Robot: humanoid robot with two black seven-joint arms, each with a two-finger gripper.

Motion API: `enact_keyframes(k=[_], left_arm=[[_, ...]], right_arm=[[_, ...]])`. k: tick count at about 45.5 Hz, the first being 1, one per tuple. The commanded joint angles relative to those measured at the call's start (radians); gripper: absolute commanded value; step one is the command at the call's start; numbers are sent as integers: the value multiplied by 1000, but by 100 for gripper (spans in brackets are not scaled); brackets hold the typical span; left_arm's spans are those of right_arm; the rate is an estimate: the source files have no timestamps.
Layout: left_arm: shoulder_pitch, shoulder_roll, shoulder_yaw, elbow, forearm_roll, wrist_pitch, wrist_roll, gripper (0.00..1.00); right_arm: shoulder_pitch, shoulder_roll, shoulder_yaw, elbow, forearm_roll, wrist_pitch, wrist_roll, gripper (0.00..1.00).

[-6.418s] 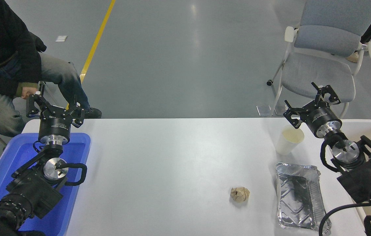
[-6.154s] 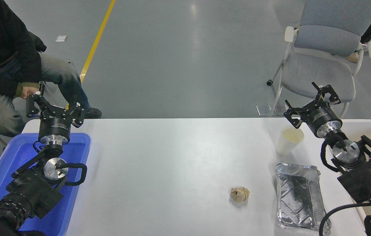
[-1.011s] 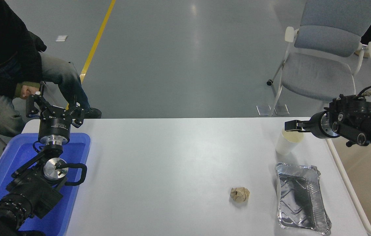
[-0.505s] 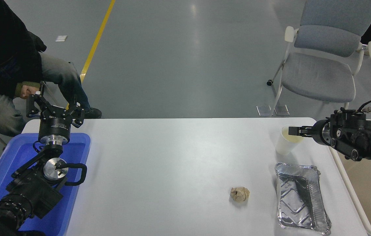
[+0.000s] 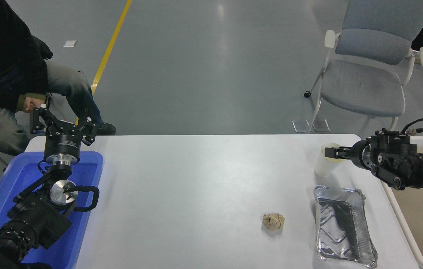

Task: Pick up paper cup place in dustbin

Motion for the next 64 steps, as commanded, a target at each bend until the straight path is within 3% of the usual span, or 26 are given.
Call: enact_keyframes(k=[1, 15, 17, 20, 22, 25, 50, 64], left_arm=[[0, 0, 0, 0, 0, 0, 0, 99], [0, 0, 0, 0, 0, 0, 0, 99], [0, 0, 0, 0, 0, 0, 0, 99], [0, 0, 0, 0, 0, 0, 0, 99], [0, 0, 0, 0, 0, 0, 0, 99], [0, 0, 0, 0, 0, 0, 0, 99], [0, 0, 0, 0, 0, 0, 0, 99], [0, 0, 0, 0, 0, 0, 0, 99]], right_arm=[[-21, 9, -5, -16, -18, -7, -1, 86], [-32, 9, -8, -30, -67, -7, -21, 56], [-32, 9, -8, -30, -69, -6, -23, 48], [-34, 9, -9, -30, -69, 0, -26, 27], [-32, 9, -9, -30, -69, 2, -27, 23], [-34, 9, -9, -30, -69, 0, -27, 0], [35, -14, 11, 77, -50, 26, -26, 0], [308, -189, -28, 343, 40, 193, -29, 0]])
